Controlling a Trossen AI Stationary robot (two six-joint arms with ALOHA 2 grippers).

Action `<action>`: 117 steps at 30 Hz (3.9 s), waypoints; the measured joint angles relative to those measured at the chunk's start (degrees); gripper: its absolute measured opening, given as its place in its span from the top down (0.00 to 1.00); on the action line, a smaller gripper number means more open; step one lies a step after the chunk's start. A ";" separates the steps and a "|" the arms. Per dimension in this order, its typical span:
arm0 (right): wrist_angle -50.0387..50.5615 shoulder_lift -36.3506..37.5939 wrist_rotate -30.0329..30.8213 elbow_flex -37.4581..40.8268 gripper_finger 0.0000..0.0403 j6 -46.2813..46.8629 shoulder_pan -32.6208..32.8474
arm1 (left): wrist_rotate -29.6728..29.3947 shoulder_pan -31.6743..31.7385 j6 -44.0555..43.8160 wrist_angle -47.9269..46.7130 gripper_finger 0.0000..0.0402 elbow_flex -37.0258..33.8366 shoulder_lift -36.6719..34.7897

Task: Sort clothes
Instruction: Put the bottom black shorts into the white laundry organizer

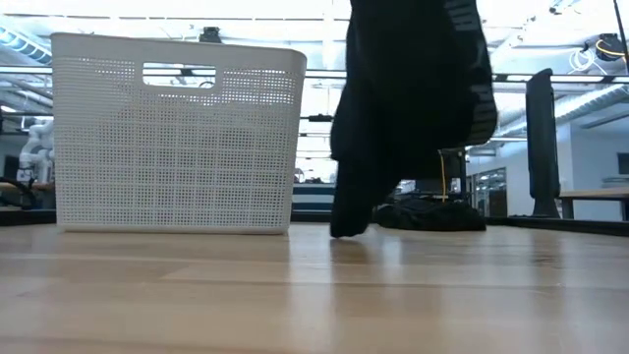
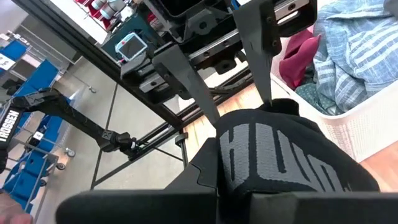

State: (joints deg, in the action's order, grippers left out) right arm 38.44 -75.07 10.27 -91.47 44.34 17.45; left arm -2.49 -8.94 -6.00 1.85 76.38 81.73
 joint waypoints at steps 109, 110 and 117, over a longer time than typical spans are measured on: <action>-8.79 -5.42 18.16 31.90 0.47 0.37 7.47 | -2.16 4.49 -9.67 -8.52 1.00 14.86 3.41; -8.57 -5.42 19.82 31.90 0.48 0.71 7.19 | -1.98 4.47 -9.74 -8.53 1.00 14.86 3.41; -8.56 -5.28 18.67 31.90 0.88 2.53 4.97 | -1.83 4.49 -9.77 -8.84 1.00 14.86 3.41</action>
State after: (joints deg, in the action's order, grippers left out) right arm 29.87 -80.35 28.94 -59.57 46.87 22.42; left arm -4.32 -4.45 -15.77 -6.99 91.24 85.14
